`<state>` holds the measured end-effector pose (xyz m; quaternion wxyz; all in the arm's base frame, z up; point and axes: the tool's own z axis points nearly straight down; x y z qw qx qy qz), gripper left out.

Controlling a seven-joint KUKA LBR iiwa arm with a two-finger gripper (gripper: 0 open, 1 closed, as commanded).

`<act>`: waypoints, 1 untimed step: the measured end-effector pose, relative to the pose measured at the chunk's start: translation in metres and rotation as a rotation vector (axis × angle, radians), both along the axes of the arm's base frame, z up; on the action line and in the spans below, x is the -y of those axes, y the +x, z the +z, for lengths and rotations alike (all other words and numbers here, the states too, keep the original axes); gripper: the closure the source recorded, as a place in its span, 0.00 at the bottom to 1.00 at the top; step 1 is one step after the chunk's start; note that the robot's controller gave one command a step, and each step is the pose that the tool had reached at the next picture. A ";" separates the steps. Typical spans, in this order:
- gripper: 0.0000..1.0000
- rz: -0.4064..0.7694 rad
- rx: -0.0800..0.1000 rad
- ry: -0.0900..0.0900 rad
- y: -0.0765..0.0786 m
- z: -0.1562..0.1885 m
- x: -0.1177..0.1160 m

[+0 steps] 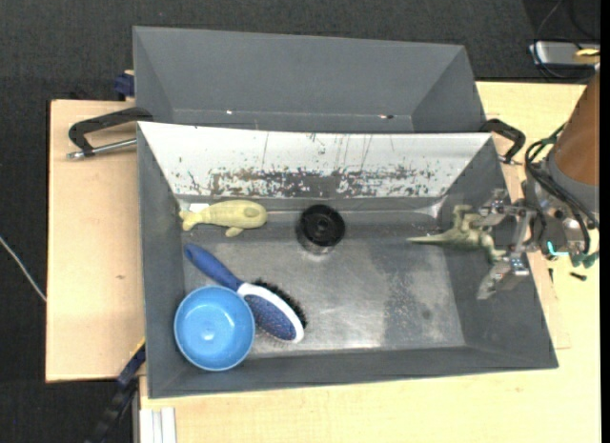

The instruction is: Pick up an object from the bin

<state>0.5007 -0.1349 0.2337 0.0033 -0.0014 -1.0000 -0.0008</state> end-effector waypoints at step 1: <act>1.00 0.003 0.009 -0.002 0.002 0.004 -0.001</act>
Offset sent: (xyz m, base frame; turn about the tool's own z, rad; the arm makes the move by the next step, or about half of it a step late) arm 0.0000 0.0000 0.0000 0.0000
